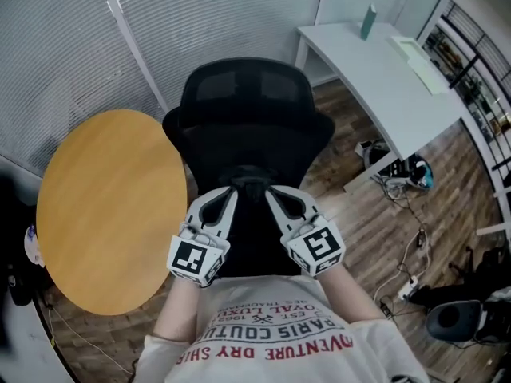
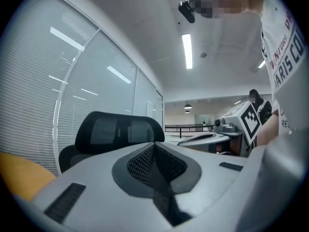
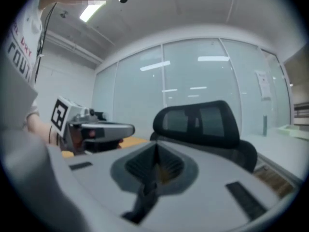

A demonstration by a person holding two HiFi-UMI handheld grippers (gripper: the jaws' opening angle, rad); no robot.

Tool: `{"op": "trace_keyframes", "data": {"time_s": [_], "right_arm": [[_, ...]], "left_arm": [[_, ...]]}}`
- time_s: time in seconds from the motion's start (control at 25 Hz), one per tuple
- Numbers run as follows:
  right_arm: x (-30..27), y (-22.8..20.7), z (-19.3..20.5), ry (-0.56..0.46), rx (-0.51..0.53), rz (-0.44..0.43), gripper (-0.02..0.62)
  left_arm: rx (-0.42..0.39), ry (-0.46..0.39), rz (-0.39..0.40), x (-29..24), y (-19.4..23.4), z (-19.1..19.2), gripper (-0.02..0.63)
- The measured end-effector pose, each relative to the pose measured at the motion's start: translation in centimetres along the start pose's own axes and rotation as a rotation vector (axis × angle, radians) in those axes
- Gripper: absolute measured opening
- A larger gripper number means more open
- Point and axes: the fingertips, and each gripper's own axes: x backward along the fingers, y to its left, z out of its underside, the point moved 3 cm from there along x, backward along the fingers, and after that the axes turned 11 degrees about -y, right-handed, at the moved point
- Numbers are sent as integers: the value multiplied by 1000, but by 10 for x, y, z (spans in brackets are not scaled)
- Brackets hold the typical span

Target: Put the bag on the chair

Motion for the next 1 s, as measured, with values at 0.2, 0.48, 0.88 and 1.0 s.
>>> {"op": "trace_keyframes", "data": {"time_s": [0.2,0.48,0.88,1.0], "right_arm": [[6,9,-25,-52,12,-7,27],[7,16,-27,-56,15,-12,26],[14,18,-30,-58,-5,5,26],[17,16,-30,-57,-16,16,26]], "left_arm": [[-23,6,35,3,-3,-23,31],[-27,13,67,8,-11,-29,31],[-31,8,21,15,-17,-42,31],[-28,18,14,14,-17,-40,31]]}}
